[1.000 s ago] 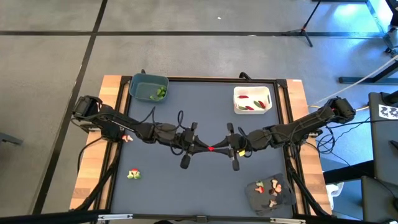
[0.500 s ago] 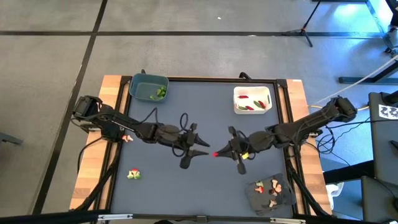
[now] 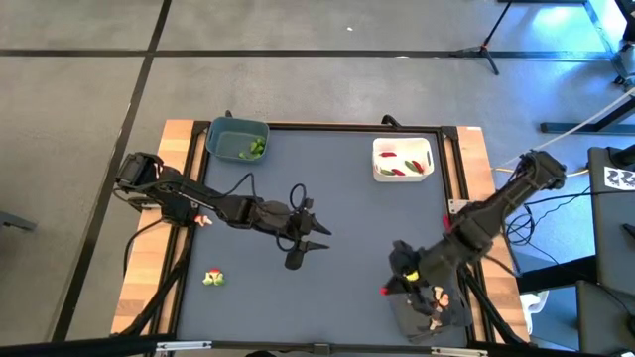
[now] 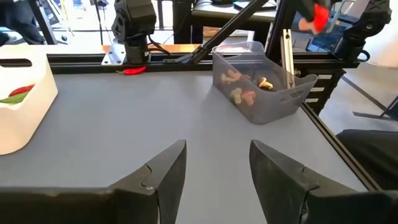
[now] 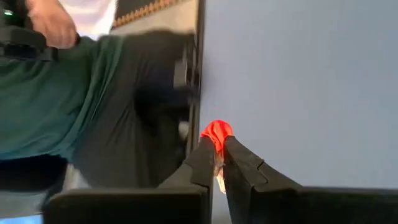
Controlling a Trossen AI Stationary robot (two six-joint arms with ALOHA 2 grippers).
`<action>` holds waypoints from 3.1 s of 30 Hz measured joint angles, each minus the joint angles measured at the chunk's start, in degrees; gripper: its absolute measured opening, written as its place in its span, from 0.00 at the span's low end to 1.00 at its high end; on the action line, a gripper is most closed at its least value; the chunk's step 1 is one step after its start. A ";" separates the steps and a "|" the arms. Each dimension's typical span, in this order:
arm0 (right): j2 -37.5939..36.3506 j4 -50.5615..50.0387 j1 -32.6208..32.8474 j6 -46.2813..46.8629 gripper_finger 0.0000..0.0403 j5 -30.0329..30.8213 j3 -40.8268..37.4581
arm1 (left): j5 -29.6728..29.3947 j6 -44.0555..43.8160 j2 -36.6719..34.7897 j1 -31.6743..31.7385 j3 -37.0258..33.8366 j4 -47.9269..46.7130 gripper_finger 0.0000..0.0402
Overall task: Sort produce into baskets
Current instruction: Put the brown mushroom into the black bin, then adjust the black bin on the table
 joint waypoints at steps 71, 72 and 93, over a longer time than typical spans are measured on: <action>12.48 -49.26 -9.69 32.67 0.45 3.20 -3.08 | -0.02 -0.20 -0.04 1.01 0.00 -0.26 0.43; 12.48 -48.94 -9.55 32.67 0.45 1.43 -3.81 | -0.02 -0.20 -0.04 1.01 0.00 -0.29 0.43; 12.48 -38.40 0.71 43.80 0.45 -18.47 -4.60 | 0.24 -1.35 -0.04 0.79 0.00 -0.44 0.43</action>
